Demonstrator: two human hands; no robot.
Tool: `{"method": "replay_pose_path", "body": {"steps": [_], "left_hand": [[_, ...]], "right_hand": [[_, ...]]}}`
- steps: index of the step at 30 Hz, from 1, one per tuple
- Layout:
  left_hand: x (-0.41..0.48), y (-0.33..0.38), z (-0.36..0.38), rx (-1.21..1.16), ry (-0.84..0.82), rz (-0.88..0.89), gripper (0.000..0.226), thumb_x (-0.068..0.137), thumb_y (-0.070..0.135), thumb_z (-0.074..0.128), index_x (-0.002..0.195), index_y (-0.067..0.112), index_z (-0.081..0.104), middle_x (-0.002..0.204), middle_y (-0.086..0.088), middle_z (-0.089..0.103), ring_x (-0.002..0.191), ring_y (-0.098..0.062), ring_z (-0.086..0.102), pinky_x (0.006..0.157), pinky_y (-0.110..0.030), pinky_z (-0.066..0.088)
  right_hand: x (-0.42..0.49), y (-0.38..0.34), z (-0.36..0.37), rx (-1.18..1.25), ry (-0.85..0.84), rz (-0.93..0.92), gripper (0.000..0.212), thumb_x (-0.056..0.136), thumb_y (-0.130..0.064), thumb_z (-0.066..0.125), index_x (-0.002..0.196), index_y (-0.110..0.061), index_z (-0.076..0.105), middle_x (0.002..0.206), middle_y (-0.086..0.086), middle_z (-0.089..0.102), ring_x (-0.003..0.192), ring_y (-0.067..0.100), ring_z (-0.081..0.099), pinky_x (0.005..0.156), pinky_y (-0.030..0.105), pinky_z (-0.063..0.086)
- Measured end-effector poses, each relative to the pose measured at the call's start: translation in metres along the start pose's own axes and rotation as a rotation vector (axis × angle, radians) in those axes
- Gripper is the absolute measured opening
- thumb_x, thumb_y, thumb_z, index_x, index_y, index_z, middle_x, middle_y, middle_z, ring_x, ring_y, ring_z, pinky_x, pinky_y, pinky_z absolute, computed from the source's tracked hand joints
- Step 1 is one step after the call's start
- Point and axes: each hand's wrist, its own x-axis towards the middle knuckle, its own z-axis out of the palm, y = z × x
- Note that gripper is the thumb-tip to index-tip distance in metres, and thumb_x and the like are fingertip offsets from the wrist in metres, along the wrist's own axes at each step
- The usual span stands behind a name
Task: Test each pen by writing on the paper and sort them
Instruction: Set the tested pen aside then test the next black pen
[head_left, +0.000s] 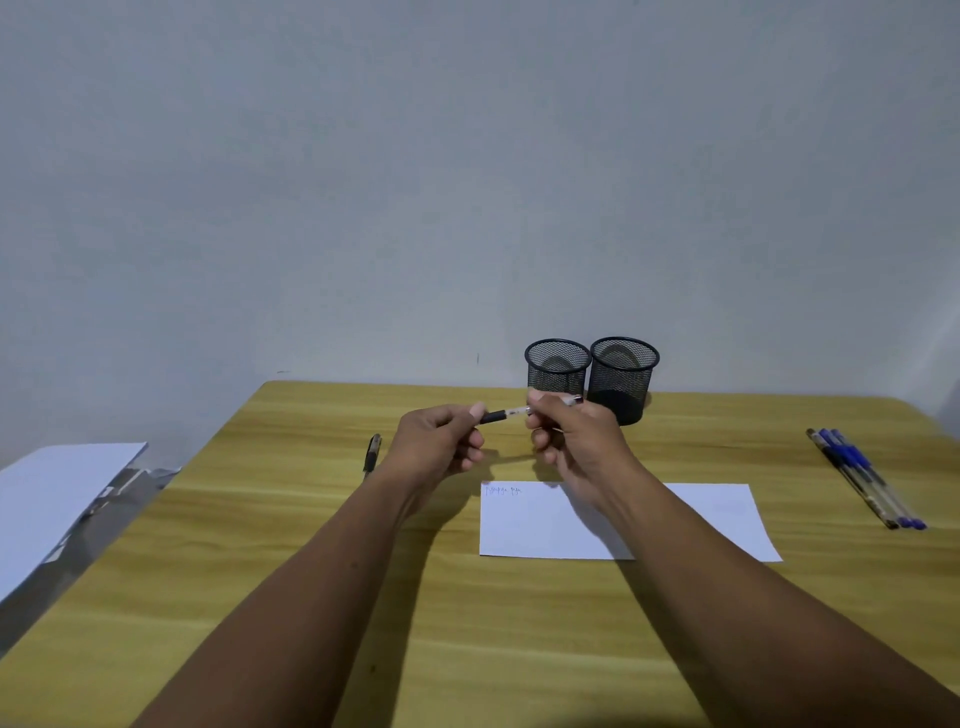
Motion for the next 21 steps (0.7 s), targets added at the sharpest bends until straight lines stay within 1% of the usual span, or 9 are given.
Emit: {"method": "replay_pose_path", "body": {"steps": [2, 5, 9, 12, 15, 18, 21], "left_hand": [[-0.004, 0.001, 0.006, 0.015, -0.053, -0.002, 0.026, 0.092, 0.025, 0.07, 0.1, 0.0, 0.067, 0.063, -0.005, 0.061, 0.052, -0.016, 0.057, 0.049, -0.022, 0.048], [-0.009, 0.0, 0.006, 0.042, -0.132, -0.024, 0.024, 0.091, 0.026, 0.071, 0.091, 0.005, 0.06, 0.061, -0.008, 0.06, 0.053, -0.019, 0.06, 0.05, -0.024, 0.049], [-0.013, -0.002, -0.001, 0.048, -0.217, -0.069, 0.025, 0.09, 0.027, 0.071, 0.088, 0.006, 0.057, 0.058, -0.008, 0.056, 0.054, -0.02, 0.062, 0.048, -0.022, 0.048], [-0.015, -0.002, -0.002, 0.02, -0.239, -0.095, 0.023, 0.092, 0.026, 0.069, 0.088, 0.006, 0.058, 0.058, -0.008, 0.055, 0.054, -0.02, 0.063, 0.046, -0.021, 0.047], [-0.015, -0.002, -0.002, 0.04, -0.244, -0.101, 0.022, 0.092, 0.027, 0.069, 0.088, 0.007, 0.059, 0.059, -0.008, 0.056, 0.053, -0.019, 0.062, 0.048, -0.021, 0.047], [-0.016, -0.002, -0.001, 0.05, -0.25, -0.095, 0.024, 0.091, 0.028, 0.07, 0.084, 0.01, 0.057, 0.059, -0.008, 0.057, 0.053, -0.019, 0.061, 0.05, -0.023, 0.045], [-0.019, -0.001, -0.004, 0.028, -0.285, -0.098, 0.025, 0.089, 0.027, 0.071, 0.078, 0.012, 0.055, 0.059, -0.008, 0.053, 0.053, -0.019, 0.06, 0.05, -0.022, 0.044]], "right_hand": [[-0.004, 0.002, 0.003, -0.05, -0.037, 0.007, 0.011, 0.093, -0.015, 0.074, 0.085, -0.011, 0.067, 0.062, 0.003, 0.062, 0.046, 0.01, 0.047, 0.04, 0.02, 0.031], [-0.004, 0.003, 0.002, -0.098, -0.036, -0.002, 0.02, 0.092, -0.016, 0.076, 0.078, -0.013, 0.063, 0.059, 0.003, 0.061, 0.042, 0.009, 0.047, 0.039, 0.02, 0.031], [-0.003, 0.0, -0.003, -0.173, -0.082, -0.002, 0.022, 0.094, -0.017, 0.074, 0.078, -0.012, 0.06, 0.06, 0.004, 0.061, 0.042, 0.008, 0.048, 0.04, 0.019, 0.033], [-0.003, 0.0, -0.001, -0.185, -0.097, -0.006, 0.023, 0.095, -0.016, 0.072, 0.077, -0.012, 0.059, 0.059, 0.004, 0.06, 0.042, 0.009, 0.048, 0.04, 0.02, 0.033], [-0.005, 0.004, 0.001, -0.167, -0.125, 0.004, 0.02, 0.095, -0.016, 0.071, 0.079, -0.011, 0.061, 0.06, 0.006, 0.06, 0.042, 0.01, 0.048, 0.039, 0.02, 0.032], [-0.007, 0.004, 0.003, -0.195, -0.167, -0.003, 0.021, 0.095, -0.017, 0.072, 0.076, -0.011, 0.065, 0.061, 0.007, 0.061, 0.043, 0.011, 0.048, 0.039, 0.019, 0.033], [-0.007, -0.002, 0.002, -0.24, -0.207, 0.005, 0.025, 0.095, -0.015, 0.072, 0.073, -0.01, 0.062, 0.062, 0.008, 0.063, 0.045, 0.011, 0.05, 0.04, 0.018, 0.036]]}}
